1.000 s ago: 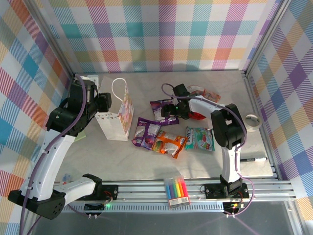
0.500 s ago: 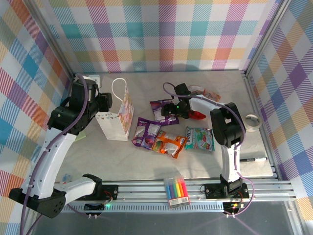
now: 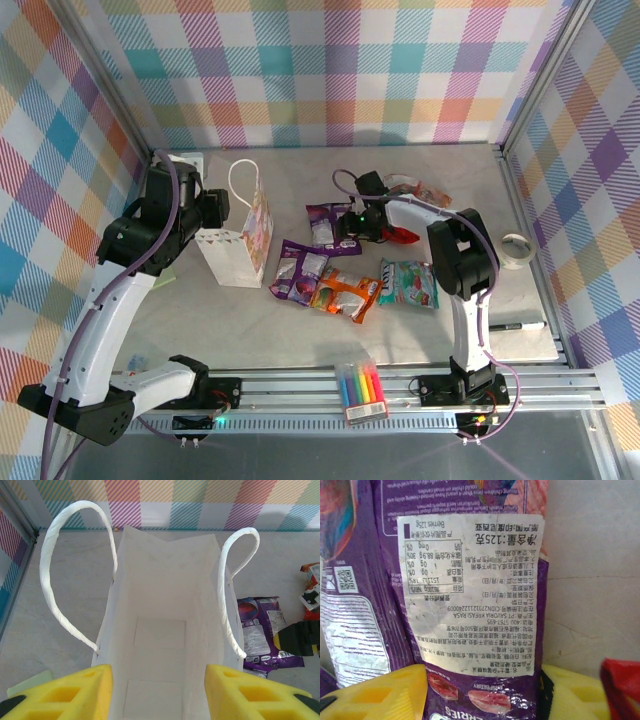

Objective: Place the snacks into the paper bag

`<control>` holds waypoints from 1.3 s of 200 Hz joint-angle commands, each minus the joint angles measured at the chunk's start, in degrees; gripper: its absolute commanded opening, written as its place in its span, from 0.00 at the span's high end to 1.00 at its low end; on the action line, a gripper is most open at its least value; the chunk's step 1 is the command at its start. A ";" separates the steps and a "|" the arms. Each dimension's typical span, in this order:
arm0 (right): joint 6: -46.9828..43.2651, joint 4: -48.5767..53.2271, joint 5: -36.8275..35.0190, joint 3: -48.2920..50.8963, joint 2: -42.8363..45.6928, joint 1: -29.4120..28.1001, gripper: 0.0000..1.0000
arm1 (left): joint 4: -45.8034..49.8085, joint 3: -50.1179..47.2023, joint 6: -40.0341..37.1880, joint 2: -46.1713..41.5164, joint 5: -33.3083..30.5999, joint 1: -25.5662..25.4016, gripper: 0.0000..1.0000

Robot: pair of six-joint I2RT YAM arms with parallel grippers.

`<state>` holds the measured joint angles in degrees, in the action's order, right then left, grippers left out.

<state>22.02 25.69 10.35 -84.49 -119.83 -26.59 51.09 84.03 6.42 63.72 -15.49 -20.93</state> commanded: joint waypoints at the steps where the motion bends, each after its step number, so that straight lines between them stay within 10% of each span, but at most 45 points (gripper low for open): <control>1: 0.12 1.66 -0.39 0.44 -1.33 -0.92 0.47 | 1.19 1.82 -0.26 -0.94 0.30 -0.43 0.48; 260: -9.11 8.50 -9.75 -2.15 8.62 -1.36 1.00 | 0.87 1.89 2.63 -3.18 -2.13 -0.43 0.45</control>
<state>14.96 32.45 0.97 -84.05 -114.76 -27.62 51.05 84.49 7.94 62.22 -15.73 -20.93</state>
